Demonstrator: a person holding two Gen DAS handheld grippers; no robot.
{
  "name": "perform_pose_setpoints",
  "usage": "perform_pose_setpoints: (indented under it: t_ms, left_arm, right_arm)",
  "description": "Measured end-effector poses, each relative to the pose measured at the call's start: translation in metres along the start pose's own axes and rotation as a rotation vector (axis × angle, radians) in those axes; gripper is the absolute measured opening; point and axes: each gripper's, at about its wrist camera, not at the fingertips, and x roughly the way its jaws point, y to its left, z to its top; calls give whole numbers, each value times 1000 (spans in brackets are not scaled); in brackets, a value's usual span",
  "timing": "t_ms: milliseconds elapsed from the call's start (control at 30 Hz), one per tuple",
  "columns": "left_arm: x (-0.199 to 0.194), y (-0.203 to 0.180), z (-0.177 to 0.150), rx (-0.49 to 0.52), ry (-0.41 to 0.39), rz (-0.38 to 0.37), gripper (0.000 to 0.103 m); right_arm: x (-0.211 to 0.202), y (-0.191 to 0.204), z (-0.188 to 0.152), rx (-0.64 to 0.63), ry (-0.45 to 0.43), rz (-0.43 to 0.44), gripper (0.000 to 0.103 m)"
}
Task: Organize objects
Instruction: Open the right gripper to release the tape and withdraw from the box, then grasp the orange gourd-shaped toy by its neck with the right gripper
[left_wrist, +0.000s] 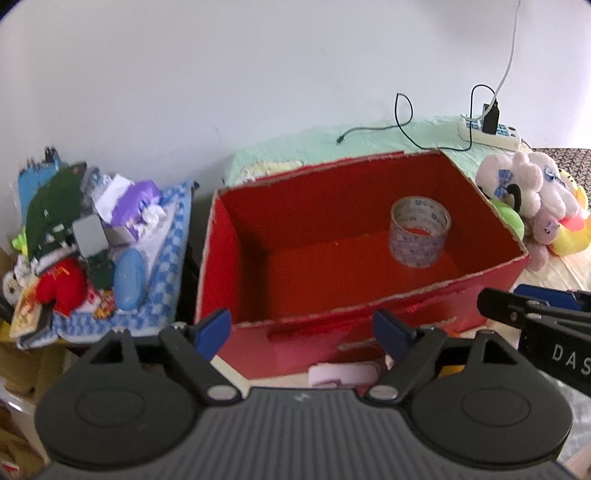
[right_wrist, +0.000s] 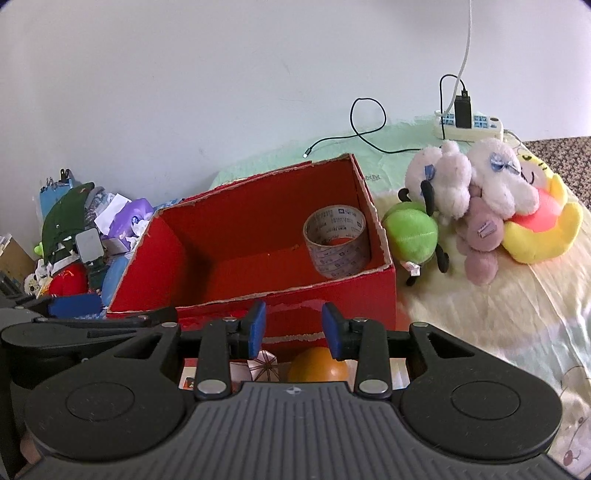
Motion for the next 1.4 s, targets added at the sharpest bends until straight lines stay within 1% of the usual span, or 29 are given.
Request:
perform_pose_setpoints:
  t_ms: [100, 167, 233, 333, 467, 667, 900, 1033, 1100, 1167, 1233, 1400]
  left_arm:
    - [3, -1, -3, -12, 32, -20, 86]
    - [4, -3, -5, -14, 43, -18, 88]
    - [6, -5, -6, -27, 60, -17, 89]
    - [9, -7, -8, -45, 90, -40, 89]
    - [12, -15, -11, -55, 107, -11, 89]
    - [14, -22, -12, -99, 138, 0, 89]
    - [8, -14, -23, -193, 162, -47, 89]
    - [1, -13, -33, -223, 161, -71, 87]
    - [-5, -17, -38, -225, 156, -83, 85]
    - [-11, -23, -45, -221, 154, -114, 80]
    - [-18, -31, -51, -208, 149, -150, 80]
    - [-35, -55, -67, -155, 133, -235, 80]
  right_arm:
    - [4, -5, -2, 23, 14, 13, 36]
    - [8, -10, -4, 35, 34, 27, 37]
    - [10, -12, -6, 35, 54, 35, 37]
    - [11, -19, -8, 28, 64, 55, 39]
    - [17, -29, -9, 20, 113, 88, 39]
    - [23, -44, -7, -17, 186, 161, 39]
    - [34, -63, -8, -45, 276, 230, 38]
    - [42, -75, -10, -64, 331, 259, 38]
    - [45, -82, -11, -81, 360, 270, 38]
    - [48, -90, -13, -85, 382, 289, 38]
    - [50, -99, -13, -68, 408, 317, 37]
    - [55, -119, -12, 3, 472, 416, 37]
